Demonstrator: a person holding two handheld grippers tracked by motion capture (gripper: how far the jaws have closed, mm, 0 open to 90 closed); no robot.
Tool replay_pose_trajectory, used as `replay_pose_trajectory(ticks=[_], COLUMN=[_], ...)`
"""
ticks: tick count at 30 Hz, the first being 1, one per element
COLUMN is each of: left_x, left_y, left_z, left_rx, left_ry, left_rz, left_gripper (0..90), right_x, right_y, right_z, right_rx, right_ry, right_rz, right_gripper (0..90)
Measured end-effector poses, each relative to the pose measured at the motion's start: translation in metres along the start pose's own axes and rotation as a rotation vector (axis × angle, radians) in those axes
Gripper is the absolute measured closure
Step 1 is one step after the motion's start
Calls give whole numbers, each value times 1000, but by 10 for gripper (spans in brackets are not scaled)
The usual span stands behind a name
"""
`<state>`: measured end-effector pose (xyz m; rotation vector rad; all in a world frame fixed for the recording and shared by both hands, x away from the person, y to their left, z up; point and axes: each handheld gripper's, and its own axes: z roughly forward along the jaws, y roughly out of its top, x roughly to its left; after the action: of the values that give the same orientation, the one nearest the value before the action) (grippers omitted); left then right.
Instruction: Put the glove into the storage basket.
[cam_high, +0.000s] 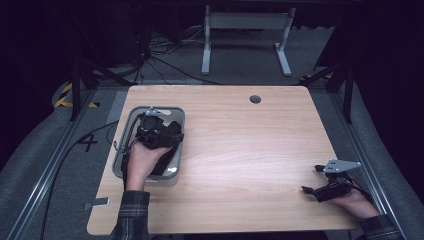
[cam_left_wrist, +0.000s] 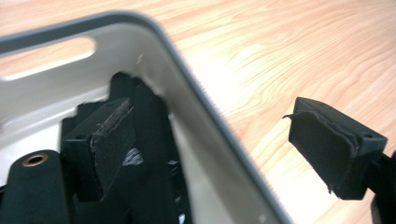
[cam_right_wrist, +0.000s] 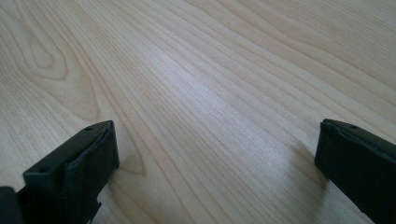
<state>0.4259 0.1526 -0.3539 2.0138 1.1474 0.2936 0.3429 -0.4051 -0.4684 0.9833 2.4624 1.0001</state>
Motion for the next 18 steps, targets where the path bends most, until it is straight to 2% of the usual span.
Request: replay_pose_trajectory(ticks=[8,12,18], left_x=[-30,-44,-70], left_y=[7,8,4], left_z=[11,19,33], left_rx=[-31,-23,-23], left_ry=[-49,-62,-104], left_rz=[34,56,106], left_gripper=[151,151,152], right_x=[0,0,0], right_y=[0,0,0], right_z=[0,0,0], right_rx=[0,0,-3], right_ry=[0,0,-1], right_rz=[0,0,-1], right_gripper=[0,0,0])
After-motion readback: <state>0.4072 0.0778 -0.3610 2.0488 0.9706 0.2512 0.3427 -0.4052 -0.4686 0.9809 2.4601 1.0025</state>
